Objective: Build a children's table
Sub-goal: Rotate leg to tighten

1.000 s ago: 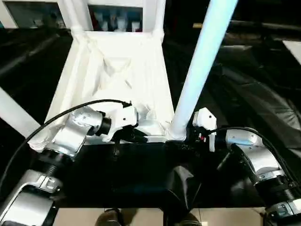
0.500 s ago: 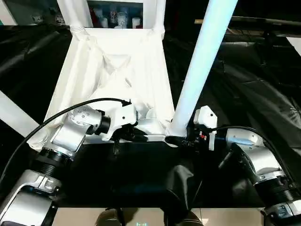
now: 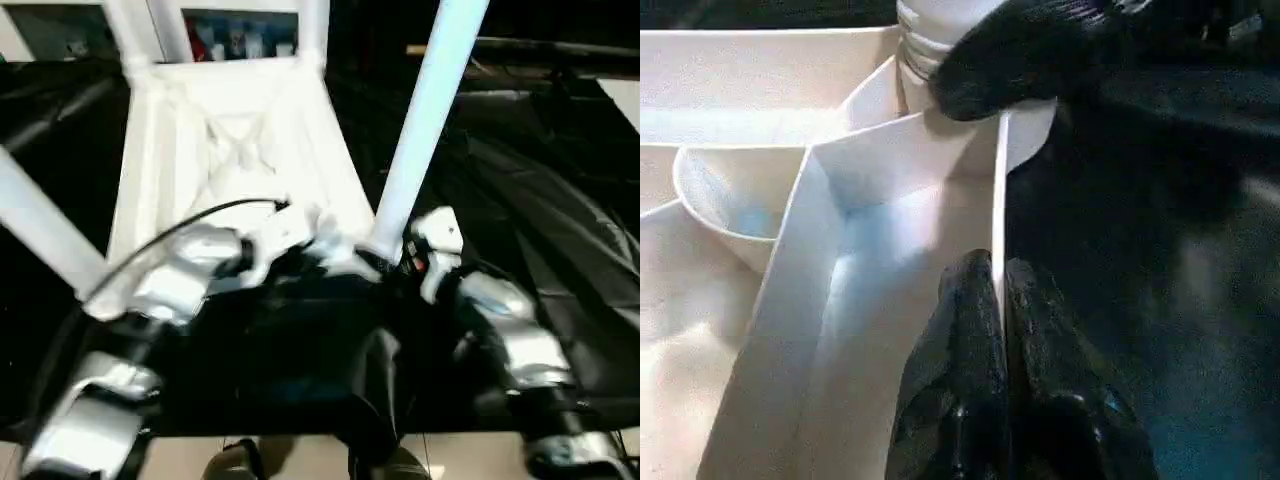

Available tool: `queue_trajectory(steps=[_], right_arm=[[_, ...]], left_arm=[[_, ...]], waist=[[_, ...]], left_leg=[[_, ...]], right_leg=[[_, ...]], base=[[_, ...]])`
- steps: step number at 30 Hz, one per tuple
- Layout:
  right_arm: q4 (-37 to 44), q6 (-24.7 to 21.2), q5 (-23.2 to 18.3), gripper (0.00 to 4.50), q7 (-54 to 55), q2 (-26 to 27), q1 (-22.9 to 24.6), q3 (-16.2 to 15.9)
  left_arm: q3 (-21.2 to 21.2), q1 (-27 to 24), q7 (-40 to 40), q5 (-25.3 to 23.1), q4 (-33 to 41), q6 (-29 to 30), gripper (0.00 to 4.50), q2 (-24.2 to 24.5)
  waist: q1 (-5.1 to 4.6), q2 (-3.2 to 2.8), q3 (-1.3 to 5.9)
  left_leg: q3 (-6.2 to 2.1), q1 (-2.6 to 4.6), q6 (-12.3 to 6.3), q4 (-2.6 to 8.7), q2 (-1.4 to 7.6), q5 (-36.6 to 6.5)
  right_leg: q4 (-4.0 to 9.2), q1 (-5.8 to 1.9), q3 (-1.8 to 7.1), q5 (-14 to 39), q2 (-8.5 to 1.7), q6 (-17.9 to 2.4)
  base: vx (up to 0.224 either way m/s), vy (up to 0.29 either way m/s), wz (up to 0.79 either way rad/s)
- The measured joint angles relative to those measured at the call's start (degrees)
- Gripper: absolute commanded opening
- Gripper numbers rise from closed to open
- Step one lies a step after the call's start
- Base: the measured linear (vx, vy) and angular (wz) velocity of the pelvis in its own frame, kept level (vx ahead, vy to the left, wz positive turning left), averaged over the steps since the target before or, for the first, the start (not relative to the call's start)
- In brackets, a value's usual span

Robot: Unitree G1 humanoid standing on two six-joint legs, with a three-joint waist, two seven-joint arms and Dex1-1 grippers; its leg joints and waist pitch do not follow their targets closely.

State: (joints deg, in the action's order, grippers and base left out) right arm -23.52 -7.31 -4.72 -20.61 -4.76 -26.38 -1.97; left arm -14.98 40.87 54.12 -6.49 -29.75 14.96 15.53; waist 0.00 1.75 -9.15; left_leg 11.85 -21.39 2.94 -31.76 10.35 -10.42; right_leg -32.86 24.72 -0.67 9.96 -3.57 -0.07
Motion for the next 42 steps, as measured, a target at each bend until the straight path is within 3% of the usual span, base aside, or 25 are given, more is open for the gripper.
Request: queue_trajectory(steps=[4,7,8,12,17,23,29,34,38,42], right_arm=[[-2.6,0.5,1.3,2.72,7.6,2.6,-2.1,0.7],[-3.5,1.6,1.4,2.72,7.5,2.6,-2.4,0.9],[-3.5,1.8,1.4,3.07,7.0,2.5,-2.3,1.0],[-1.6,2.6,-0.1,3.51,1.6,1.0,-0.4,1.5],[0.1,1.7,-3.0,3.98,-7.8,-2.3,0.0,0.9],[4.8,0.3,-6.8,3.98,-25.6,-12.5,0.1,-3.0],[5.2,1.4,-5.7,3.98,-32.9,-15.2,0.1,-5.7],[4.7,3.0,-4.6,3.98,-36.2,-16.8,0.1,-7.8],[4.2,3.4,-4.5,3.98,-37.5,-17.5,0.0,-8.1],[4.0,3.4,-4.6,3.66,-38.0,-17.5,-0.2,-7.9]], left_arm=[[0.0,1.1,-3.6,-1.0,-1.7,0.6,0.0,-2.2],[0.0,1.3,-3.8,-1.1,-2.0,0.2,0.0,-2.5],[0.0,1.3,-3.8,-1.0,-1.9,0.2,0.0,-2.5],[-0.2,1.2,-3.0,-0.7,-1.3,0.2,0.0,-1.7],[0.4,0.1,-0.5,0.1,0.8,-0.1,0.0,1.0],[0.5,-2.5,7.8,2.4,4.1,-3.7,0.0,5.9],[0.5,-4.6,15.3,5.1,6.5,-6.6,0.0,8.3],[-0.1,-4.8,16.9,5.6,6.9,-6.8,0.0,8.7],[-0.3,-4.8,17.3,5.6,6.5,-7.7,0.0,8.8],[-0.3,-4.8,17.9,5.7,6.4,-7.7,0.0,8.9]], waist=[[-0.2,-0.05,0.11],[-0.32,-0.09,0.13],[-0.34,-0.11,0.14],[-0.4,-0.12,0.15],[-1.16,-0.12,0.12],[-1.12,-0.16,0.11],[-0.52,-0.27,0.17],[-0.11,-0.28,0.16],[-0.05,-0.27,0.15],[-0.03,-0.27,0.15]], left_leg=[[-0.03,0.02,0.0,0.03,-0.31,0.0],[-0.02,-0.01,-0.02,0.04,-0.49,0.0],[0.0,-0.02,-0.03,0.03,-0.51,0.0],[0.03,-0.11,-0.15,0.04,-0.51,0.1],[0.02,-0.22,-0.2,0.06,-0.44,0.1],[0.0,-0.17,-0.26,0.13,-0.28,0.2],[0.11,-0.44,-0.65,0.08,-0.29,0.2],[0.2,-0.59,-0.76,-0.18,-0.33,0.1],[0.2,-0.51,-0.76,-0.26,-0.33,0.1],[0.2,-0.51,-0.76,-0.26,-0.33,0.1]], right_leg=[[0.11,-0.01,0.0,0.0,-0.31,0.0],[0.12,-0.01,-0.04,0.0,-0.57,0.0],[0.12,-0.01,-0.05,0.0,-0.61,0.0],[0.05,0.07,-0.06,0.0,-0.63,0.0],[-0.25,0.36,-0.18,-0.1,-0.62,-0.2],[-0.3,0.36,-0.28,-0.5,-0.48,-0.3],[-0.23,0.47,-0.23,-0.2,-0.52,-0.5],[-0.28,0.54,-0.21,-0.2,-0.67,-0.5],[-0.31,0.45,-0.2,-0.2,-0.68,-0.5],[-0.35,0.46,-0.21,-0.2,-0.68,-0.5]], base=[[0.0,0.0,0.0],[0.0,0.0,0.0],[0.0,0.0,0.0],[0.0,0.0,0.0],[0.0,0.0,0.0],[0.017,-0.002,0.0],[0.0,0.0,0.0],[0.0,0.0,0.0],[0.0,0.0,0.0],[0.0,0.0,0.0]])
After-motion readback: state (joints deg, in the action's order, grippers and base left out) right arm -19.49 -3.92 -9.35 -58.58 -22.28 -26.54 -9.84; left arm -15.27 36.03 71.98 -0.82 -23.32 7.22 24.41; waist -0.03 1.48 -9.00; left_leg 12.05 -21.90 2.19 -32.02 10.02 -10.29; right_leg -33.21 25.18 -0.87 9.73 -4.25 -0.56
